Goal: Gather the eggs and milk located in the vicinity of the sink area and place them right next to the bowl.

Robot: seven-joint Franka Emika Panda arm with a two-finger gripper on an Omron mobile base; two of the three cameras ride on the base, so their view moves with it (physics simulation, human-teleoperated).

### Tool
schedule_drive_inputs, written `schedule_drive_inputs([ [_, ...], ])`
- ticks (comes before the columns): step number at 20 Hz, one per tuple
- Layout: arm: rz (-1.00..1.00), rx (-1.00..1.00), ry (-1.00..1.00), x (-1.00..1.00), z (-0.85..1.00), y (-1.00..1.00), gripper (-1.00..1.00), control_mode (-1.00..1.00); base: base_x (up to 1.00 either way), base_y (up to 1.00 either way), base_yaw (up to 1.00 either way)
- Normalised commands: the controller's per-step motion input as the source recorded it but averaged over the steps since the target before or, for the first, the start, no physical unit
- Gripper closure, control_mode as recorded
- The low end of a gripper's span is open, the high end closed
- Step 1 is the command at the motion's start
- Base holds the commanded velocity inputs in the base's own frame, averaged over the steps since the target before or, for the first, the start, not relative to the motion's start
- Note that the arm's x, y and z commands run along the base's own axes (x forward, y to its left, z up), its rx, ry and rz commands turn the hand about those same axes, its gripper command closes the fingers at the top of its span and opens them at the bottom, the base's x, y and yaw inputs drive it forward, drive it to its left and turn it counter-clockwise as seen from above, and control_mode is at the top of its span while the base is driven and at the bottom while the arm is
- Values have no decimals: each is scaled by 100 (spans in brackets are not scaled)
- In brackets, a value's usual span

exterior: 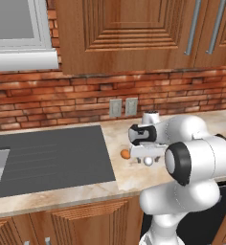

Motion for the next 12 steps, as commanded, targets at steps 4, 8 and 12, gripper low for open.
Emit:
schedule_drive_inputs([
  [4,0,0,0,0,-6,0,-100,-100,0,0,0],
  [8,0,0,0,0,0,0,100,-100,0,0,0],
  [12,0,0,0,1,0,0,100,-100,0,0,0],
])
